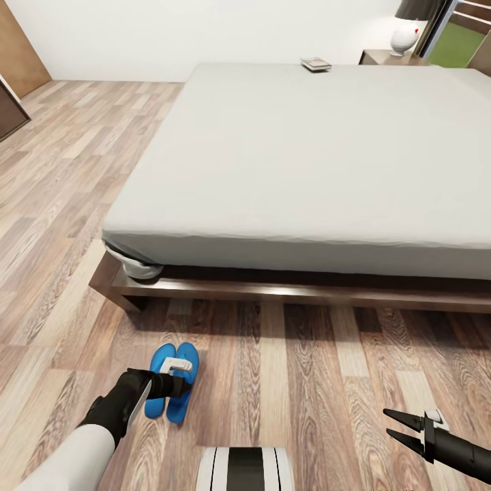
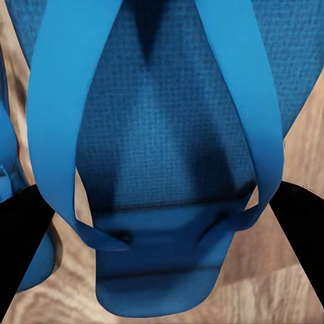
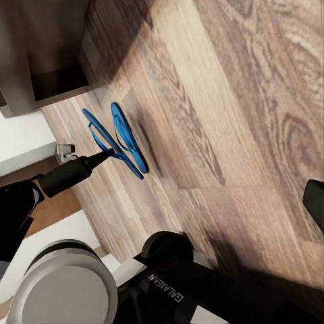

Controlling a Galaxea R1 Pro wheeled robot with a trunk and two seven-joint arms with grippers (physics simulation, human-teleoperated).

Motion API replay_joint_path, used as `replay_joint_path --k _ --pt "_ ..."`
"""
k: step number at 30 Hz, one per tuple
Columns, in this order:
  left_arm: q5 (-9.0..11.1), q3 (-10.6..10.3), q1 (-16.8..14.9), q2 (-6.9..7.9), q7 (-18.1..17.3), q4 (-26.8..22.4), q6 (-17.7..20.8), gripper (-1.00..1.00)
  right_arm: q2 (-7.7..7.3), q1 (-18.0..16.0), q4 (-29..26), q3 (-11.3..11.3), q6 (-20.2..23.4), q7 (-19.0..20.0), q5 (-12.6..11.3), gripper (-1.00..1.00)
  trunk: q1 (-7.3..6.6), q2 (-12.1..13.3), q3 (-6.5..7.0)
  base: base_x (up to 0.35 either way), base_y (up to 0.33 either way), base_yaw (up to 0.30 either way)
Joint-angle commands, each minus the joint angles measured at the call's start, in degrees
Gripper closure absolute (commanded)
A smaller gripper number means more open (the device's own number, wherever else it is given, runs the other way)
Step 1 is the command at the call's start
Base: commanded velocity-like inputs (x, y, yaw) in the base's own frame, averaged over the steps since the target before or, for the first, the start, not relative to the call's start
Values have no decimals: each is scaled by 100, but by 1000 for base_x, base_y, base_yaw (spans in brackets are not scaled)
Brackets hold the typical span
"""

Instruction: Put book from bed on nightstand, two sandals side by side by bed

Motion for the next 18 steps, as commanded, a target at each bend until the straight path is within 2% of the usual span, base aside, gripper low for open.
replay_joint_path --k 1,7,18 --pt "-55 32 -2 -5 -54 -9 22 100 -5 -4 1 34 50 9 -48 -100 1 -3 -27 0 0 0" --pt "-52 33 -2 -16 -54 -9 21 100 -5 -4 1 32 53 8 -48 -100 17 -11 -160 0 0 0" --pt "-46 33 -2 -22 -54 -9 21 100 2 -4 1 39 47 12 -48 -100 17 -11 -160 0 0 0"
